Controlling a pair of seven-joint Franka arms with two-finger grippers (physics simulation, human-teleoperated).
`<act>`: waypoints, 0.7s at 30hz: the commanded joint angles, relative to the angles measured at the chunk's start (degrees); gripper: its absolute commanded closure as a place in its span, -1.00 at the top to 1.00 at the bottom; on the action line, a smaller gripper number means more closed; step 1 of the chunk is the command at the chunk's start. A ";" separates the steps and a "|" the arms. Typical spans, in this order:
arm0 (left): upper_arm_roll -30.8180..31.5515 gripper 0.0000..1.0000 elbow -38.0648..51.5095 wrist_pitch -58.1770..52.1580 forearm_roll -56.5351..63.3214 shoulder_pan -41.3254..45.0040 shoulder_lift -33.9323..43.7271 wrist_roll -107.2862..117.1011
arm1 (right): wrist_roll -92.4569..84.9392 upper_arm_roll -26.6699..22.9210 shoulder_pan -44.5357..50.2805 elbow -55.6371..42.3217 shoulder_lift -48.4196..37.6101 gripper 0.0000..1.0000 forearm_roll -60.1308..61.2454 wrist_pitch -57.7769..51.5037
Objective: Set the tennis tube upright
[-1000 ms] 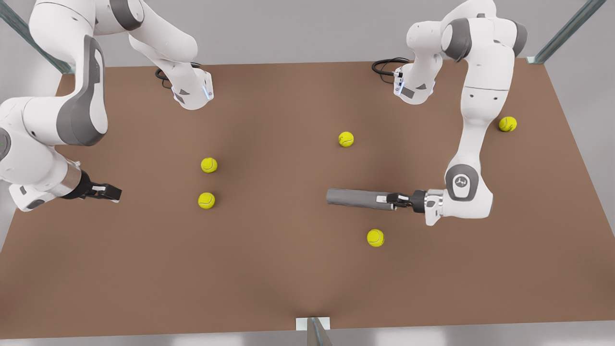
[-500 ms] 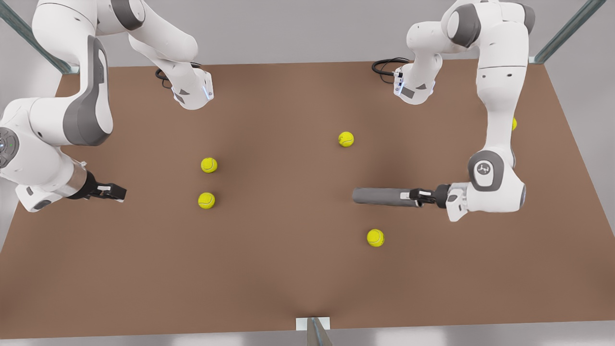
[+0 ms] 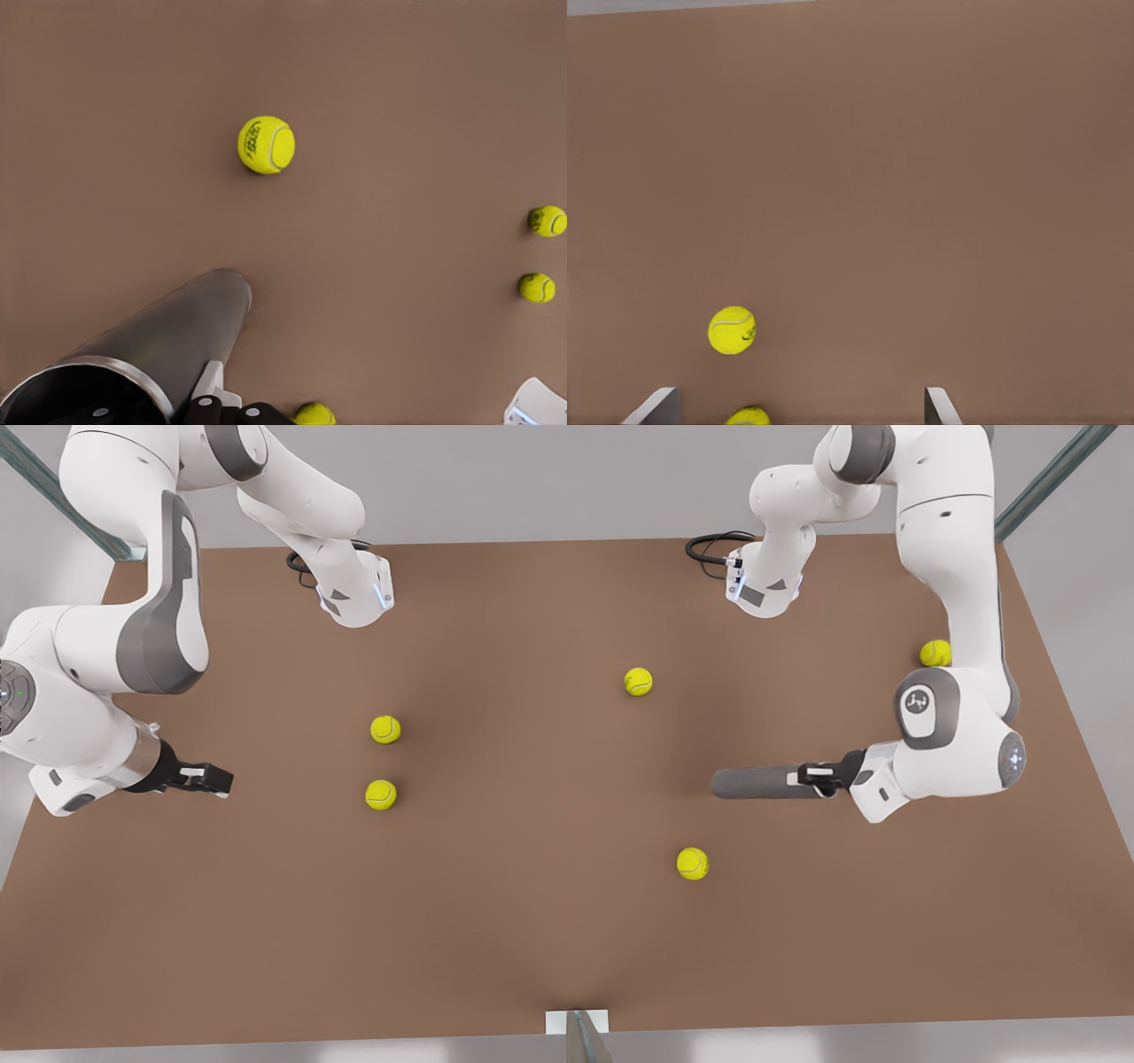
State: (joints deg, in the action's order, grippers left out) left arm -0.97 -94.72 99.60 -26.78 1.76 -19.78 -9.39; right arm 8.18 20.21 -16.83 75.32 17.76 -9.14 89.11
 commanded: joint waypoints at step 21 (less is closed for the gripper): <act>0.44 -0.57 4.10 4.29 25.90 0.18 1.41 13.34 | 0.08 0.00 1.18 0.00 0.08 1.00 0.00 0.01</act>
State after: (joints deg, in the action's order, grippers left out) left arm -0.53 -90.70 104.20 -1.15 1.92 -18.73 4.04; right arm 8.31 20.20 -15.15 75.39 17.86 -9.12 89.12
